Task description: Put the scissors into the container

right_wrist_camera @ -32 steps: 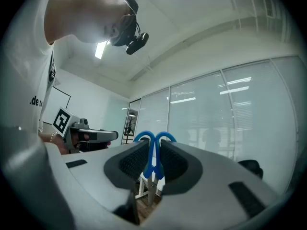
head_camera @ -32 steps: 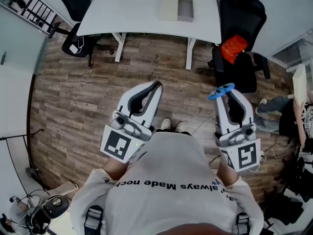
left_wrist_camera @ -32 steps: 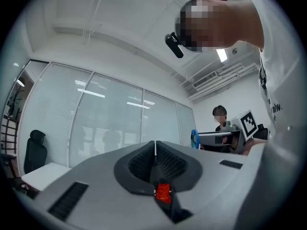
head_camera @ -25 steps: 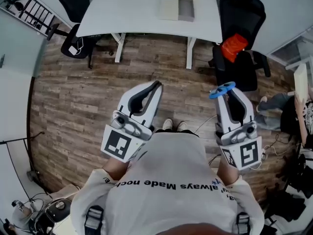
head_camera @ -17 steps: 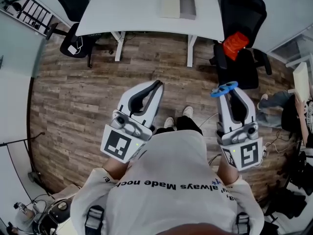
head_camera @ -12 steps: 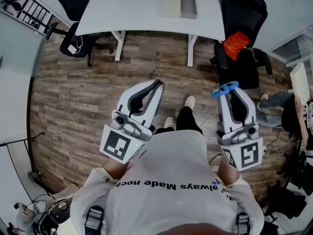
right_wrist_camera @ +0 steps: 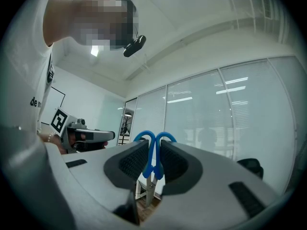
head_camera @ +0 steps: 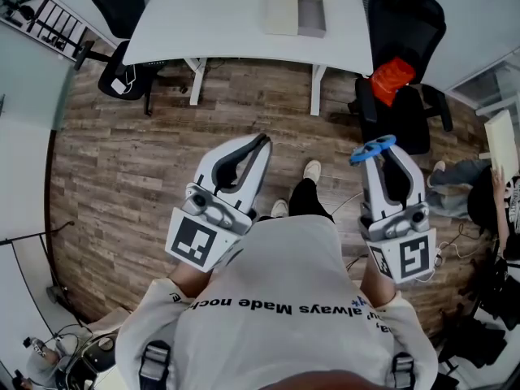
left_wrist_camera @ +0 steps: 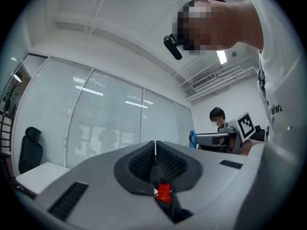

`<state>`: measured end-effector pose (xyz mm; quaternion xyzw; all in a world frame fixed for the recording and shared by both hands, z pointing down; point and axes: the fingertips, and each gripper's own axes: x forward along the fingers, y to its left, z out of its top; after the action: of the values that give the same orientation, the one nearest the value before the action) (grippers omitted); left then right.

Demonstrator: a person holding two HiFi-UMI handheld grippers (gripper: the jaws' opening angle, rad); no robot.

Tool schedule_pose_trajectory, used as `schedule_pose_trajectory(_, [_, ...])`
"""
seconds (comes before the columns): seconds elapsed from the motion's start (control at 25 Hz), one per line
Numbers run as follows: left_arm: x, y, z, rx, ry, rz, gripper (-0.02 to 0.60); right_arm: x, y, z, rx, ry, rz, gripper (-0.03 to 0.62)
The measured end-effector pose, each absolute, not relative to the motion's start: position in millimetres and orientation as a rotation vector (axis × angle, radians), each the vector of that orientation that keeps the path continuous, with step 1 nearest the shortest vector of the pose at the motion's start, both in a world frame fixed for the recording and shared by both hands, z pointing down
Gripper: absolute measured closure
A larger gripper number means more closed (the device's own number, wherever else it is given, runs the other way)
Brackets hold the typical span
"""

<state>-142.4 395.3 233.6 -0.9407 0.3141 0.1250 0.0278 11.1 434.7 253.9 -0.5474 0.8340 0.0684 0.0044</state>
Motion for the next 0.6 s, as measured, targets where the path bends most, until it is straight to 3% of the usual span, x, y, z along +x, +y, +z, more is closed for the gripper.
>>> schedule_pose_trajectory(0.6, [-87.0,323.3,225.4,-2.903,0.966,0.376,0.555,62.7,364.5,249.3,-1.695,2.624,0.219,0.508])
